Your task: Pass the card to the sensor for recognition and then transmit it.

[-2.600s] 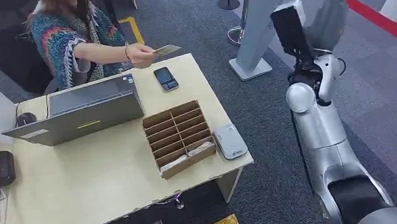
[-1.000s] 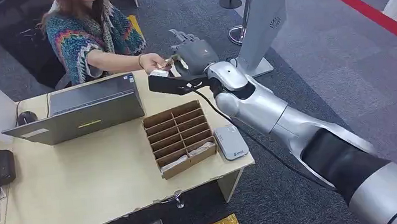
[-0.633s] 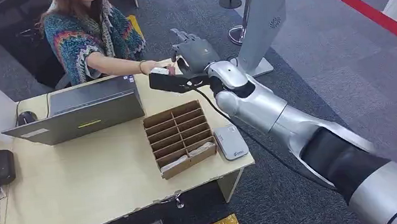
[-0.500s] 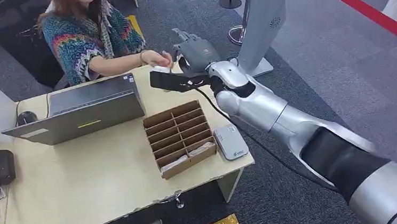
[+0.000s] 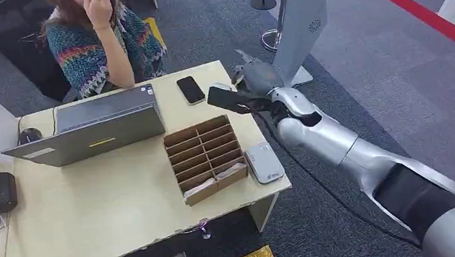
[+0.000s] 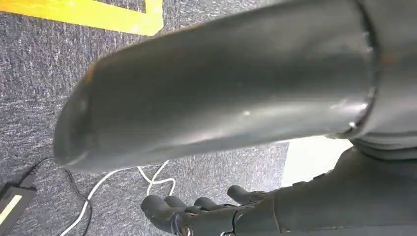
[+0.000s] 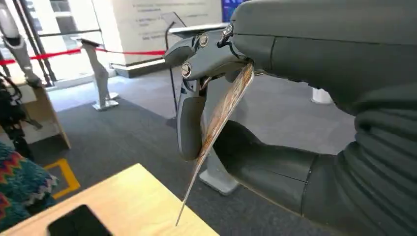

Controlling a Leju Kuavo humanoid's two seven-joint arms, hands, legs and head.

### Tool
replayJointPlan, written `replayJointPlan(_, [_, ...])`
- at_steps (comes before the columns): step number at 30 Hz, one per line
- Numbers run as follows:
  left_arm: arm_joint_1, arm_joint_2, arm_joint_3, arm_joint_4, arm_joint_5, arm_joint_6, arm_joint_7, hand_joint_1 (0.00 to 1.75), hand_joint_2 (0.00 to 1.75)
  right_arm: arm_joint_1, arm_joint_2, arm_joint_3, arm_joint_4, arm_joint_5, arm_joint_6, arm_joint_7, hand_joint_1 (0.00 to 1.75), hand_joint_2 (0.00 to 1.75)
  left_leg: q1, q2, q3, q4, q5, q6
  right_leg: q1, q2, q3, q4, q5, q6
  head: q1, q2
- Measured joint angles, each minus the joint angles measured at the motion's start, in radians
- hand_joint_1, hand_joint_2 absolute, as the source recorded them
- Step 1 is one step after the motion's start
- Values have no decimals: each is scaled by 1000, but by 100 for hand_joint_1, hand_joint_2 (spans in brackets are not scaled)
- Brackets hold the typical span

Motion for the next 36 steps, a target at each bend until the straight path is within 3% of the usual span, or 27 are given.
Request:
replayJointPlan(9, [1,0,36,0,-13,0,0,0,0,198,-94,-111,-78,-31,-17,28,175,175,0,0,0,0,0,0,0,0,0,0,0,0,0,0])
replayJointPlan(15, [1,0,42,0,-26,-3,0,0,0,300,-128,-164,-113,-5,29,52,175,175,0,0,0,0,-1,0,0,0,0,0,0,0,0,0])
replayJointPlan(24, [1,0,42,0,-35,-9,2,0,0,436,-126,-206,-143,36,101,56,175,175,0,0,0,0,-1,0,0,0,0,0,0,0,0,0])
replayJointPlan(36, [1,0,42,0,-42,-16,5,0,0,489,-95,-200,-142,44,131,56,175,175,0,0,0,0,-1,0,0,0,0,0,0,0,0,0])
